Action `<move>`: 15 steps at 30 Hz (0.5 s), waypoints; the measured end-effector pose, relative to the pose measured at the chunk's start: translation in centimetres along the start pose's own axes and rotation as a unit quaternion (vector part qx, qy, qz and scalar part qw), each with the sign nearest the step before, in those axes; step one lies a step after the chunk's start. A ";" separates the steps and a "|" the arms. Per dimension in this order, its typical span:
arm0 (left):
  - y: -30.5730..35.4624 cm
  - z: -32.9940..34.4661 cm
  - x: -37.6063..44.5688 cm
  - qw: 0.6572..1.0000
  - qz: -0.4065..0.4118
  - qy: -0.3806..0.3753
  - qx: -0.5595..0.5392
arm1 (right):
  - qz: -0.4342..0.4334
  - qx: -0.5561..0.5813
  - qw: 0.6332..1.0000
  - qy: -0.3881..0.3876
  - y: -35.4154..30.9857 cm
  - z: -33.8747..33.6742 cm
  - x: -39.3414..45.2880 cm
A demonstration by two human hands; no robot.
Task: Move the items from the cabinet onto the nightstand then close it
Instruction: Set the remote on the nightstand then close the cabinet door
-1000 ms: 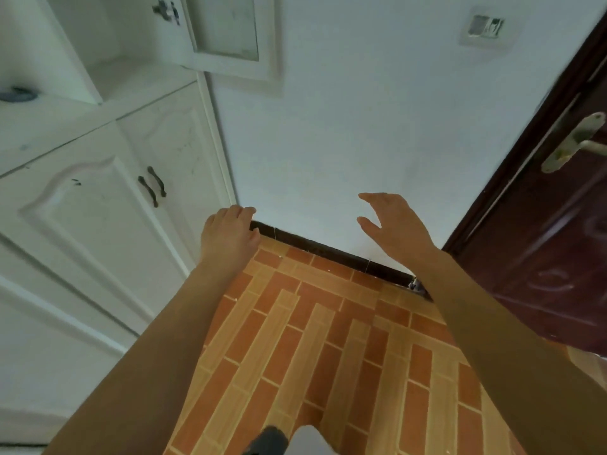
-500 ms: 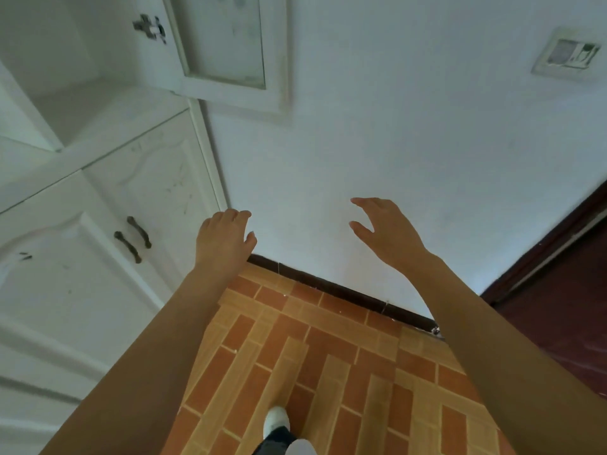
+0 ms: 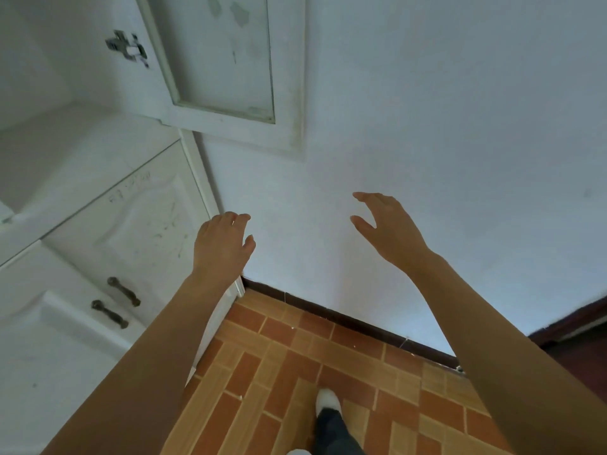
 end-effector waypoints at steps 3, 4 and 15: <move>-0.9 0.7 2.9 1.000 -0.015 0.002 0.004 | -0.010 0.005 1.000 0.001 0.8 0.4 3.7; -1.2 0.8 4.1 1.000 -0.020 0.003 0.008 | -0.015 0.005 1.000 0.001 1.0 0.4 4.9; -2.0 -0.3 14.5 0.996 -0.072 0.048 0.017 | -0.082 0.032 0.996 0.007 1.0 -1.2 17.6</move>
Point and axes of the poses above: each hand's wrist, its own x-axis towards the middle knuckle, its own z-axis out of the palm, y = z × x, the point moved 10 cm from there along x, towards the middle knuckle, and after that the axes turned 6 degrees about x, right-handed, at the moved point
